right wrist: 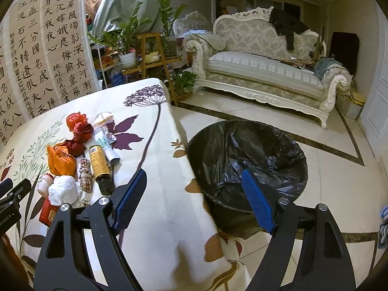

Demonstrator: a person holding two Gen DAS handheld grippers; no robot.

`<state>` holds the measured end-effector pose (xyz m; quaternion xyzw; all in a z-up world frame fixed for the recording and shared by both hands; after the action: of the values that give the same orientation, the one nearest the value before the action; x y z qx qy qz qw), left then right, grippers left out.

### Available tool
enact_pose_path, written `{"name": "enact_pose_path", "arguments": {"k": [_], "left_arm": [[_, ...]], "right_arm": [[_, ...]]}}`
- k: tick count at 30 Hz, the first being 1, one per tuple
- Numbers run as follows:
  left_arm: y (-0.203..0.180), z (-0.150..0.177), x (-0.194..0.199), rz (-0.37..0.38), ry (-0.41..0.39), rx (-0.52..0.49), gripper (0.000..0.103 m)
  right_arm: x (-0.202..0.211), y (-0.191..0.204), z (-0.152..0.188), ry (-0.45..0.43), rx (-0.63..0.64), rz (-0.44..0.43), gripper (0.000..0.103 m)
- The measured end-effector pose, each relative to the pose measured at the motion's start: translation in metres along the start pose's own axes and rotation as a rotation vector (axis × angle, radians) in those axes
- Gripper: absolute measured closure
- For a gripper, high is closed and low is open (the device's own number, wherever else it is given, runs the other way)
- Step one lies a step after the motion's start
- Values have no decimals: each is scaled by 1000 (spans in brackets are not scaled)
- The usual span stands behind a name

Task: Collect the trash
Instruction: 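Grasp the small white bottle with the left tool while the right tool grasps the rope ball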

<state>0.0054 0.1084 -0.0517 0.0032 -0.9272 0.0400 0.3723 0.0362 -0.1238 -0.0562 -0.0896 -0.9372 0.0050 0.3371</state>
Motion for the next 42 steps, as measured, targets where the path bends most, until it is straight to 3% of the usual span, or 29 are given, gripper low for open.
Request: {"name": "enact_pose_path", "arguments": {"k": [10,15,24,27,39,42], "left_arm": [[2,-4,-24,40,42,-3,28],[3,-2,-39,70,95,8,35],[4,2,-50,156,142,50,61],[1,1,-50,189,143,42,76],[15,5,-31,141,98,51,76],[25,8,-24,116,85,59,76]], "right_arm": [[-2,14,-1,9,27,-6,25],[-3,18,1,13,35,-12,25],[-8,28,5,26,50,-30,25],[-8,30,7,29,52,-34,25],[5,58,15,26,96,-98,25],[9,70,20,31,122,-133,33]]}}
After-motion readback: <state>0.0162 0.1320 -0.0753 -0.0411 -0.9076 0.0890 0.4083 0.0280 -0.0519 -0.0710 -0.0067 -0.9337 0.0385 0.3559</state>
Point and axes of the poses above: each gripper's, at about its wrist camera, not at the fingertips, and x roughly against the way its jaws point, y to its left, z to its underside, the point moved 5 cm from there along -x, roughly the way its jaws point, and after that the axes turned 9 degrees about z, right-handed, at the moved point
